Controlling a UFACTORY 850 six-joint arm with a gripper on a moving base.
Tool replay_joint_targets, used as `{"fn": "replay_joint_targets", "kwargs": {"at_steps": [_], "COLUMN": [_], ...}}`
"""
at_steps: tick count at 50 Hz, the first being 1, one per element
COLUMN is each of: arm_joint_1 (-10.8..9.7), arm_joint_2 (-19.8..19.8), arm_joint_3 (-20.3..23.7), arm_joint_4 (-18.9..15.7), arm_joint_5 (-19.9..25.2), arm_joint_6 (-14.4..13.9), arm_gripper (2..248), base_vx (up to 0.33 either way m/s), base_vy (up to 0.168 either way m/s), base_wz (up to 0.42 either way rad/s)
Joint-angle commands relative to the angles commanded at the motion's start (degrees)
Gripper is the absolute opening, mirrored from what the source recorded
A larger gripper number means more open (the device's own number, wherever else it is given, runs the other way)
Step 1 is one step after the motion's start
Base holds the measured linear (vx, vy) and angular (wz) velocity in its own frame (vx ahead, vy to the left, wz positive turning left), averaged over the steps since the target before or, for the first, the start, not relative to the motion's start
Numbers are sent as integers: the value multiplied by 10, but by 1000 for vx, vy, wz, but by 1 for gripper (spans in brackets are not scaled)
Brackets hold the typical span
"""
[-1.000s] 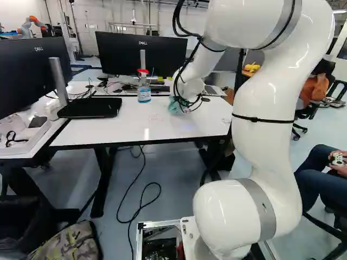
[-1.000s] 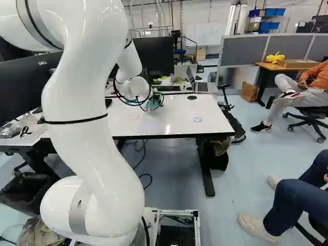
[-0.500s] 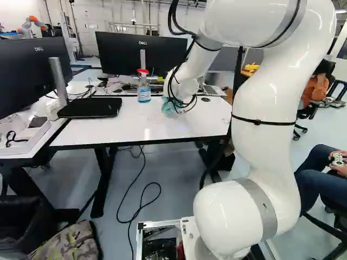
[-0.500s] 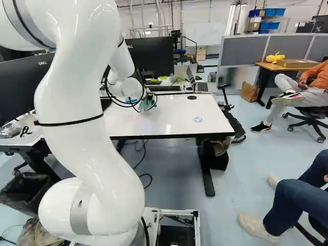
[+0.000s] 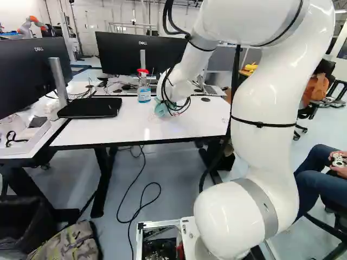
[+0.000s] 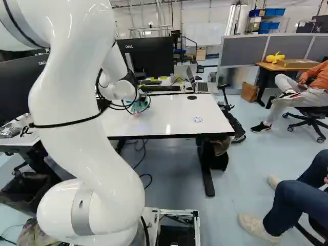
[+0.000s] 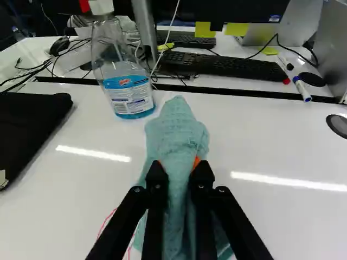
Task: Clean the table with the green towel
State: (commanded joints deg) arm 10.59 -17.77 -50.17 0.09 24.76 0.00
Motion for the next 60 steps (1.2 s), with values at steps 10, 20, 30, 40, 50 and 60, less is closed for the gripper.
{"fn": "replay_joint_targets", "kwargs": {"at_steps": [10, 20, 30, 40, 50, 60], "arm_joint_1": [17, 30, 36, 37, 37, 37], "arm_joint_2": [-5, -9, -12, -22, -24, -24], "arm_joint_3": [8, 19, 30, 33, 32, 32], "arm_joint_4": [0, 0, 0, 0, 0, 0], "arm_joint_5": [10, 23, 34, 34, 34, 23], "arm_joint_6": [0, 0, 0, 0, 0, 0], "arm_gripper": [57, 57, 57, 57, 57, 57], "base_vx": [0, 0, 0, 0, 0, 0], "base_vy": [0, 0, 0, 0, 0, 0], "base_wz": [0, 0, 0, 0, 0, 0]}}
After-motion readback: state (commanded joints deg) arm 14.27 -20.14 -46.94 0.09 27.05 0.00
